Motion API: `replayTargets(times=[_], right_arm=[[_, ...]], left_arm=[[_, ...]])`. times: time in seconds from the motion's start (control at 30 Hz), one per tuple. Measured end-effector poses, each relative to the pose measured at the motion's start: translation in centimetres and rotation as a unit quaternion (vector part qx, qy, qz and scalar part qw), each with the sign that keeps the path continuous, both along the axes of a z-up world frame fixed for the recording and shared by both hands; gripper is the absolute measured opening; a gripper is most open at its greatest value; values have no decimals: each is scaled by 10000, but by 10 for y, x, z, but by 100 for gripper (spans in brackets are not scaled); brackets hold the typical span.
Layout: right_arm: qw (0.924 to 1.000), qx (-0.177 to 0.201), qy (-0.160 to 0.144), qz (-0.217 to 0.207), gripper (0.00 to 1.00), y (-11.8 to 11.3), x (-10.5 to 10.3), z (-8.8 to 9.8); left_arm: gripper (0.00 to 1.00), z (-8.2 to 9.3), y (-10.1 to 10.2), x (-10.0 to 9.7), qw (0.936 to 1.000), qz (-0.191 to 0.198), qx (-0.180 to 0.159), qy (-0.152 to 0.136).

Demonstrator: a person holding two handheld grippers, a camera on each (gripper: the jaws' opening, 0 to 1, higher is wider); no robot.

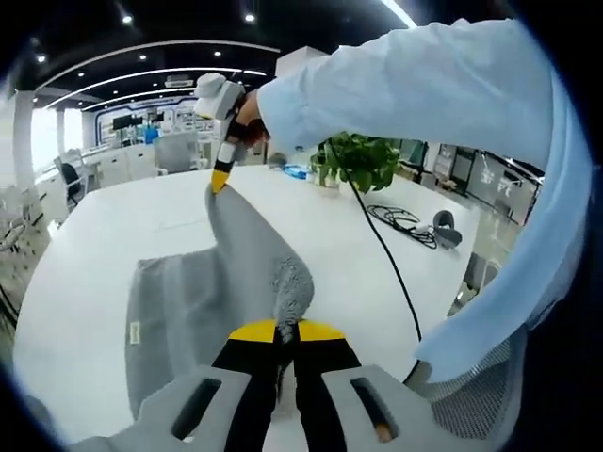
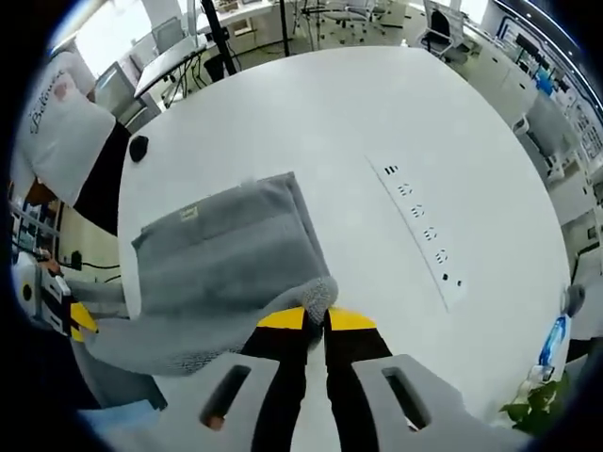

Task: Fold the towel on the table until its edges align and the towel forms a compact rectangular stack.

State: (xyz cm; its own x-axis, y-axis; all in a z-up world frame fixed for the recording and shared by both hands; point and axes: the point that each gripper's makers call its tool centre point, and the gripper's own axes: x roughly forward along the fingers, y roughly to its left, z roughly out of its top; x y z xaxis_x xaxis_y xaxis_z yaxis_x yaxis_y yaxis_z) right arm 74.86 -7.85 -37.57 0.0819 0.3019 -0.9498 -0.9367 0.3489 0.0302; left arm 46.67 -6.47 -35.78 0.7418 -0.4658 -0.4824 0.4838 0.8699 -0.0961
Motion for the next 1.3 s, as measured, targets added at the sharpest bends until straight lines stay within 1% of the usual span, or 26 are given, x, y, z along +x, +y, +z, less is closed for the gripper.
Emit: replayTargets(times=[0.03,0.1,0.17,0.3,0.37,0.5,0.6,0.7,0.8,0.9,0.93,1.13,1.17,1.23,1.3], right_arm=[[10000,-16,2,15,4,3,-8,1],[10000,-42,15,35,4,11,1,0],[10000,-68,25,48,4,16,-5,1],[9999,-128,80,25,4,22,-3,2],[9998,-148,95,-18,4,25,-10,5],[9997,-174,117,-117,4,32,0,5],[9997,-173,126,-147,4,39,-3,6],[9996,-158,139,-164,4,46,-3,5],[9996,-164,152,-193,4,54,-1,4],[9995,-167,170,-221,4,60,-6,3],[9994,-161,184,-245,4,65,-6,3],[9996,-154,167,-191,4,83,0,1],[9996,-152,160,-191,4,85,1,0],[9995,-139,179,-201,4,89,1,-1],[9995,-164,185,-188,4,93,6,-5]], left_arm=[[4,0,4,0,10000,34,4,-10],[4,1,10,0,10000,95,-14,-13],[4,2,16,0,9999,155,-41,-16],[4,3,26,-1,9996,270,-104,-35],[4,5,32,0,9991,361,-203,-44],[4,6,43,1,9978,538,-381,-86],[4,8,51,1,9962,686,-529,-106],[5,9,57,1,9951,789,-580,-132],[5,9,69,1,9932,963,-631,-159],[5,8,77,0,9915,1082,-703,-152],[5,7,81,0,9903,1171,-730,-165],[5,8,95,1,9871,1383,-776,-210],[5,7,99,0,9860,1455,-789,-204],[5,6,105,0,9822,1601,-958,-197],[5,4,111,-1,9800,1694,-1029,-184]])
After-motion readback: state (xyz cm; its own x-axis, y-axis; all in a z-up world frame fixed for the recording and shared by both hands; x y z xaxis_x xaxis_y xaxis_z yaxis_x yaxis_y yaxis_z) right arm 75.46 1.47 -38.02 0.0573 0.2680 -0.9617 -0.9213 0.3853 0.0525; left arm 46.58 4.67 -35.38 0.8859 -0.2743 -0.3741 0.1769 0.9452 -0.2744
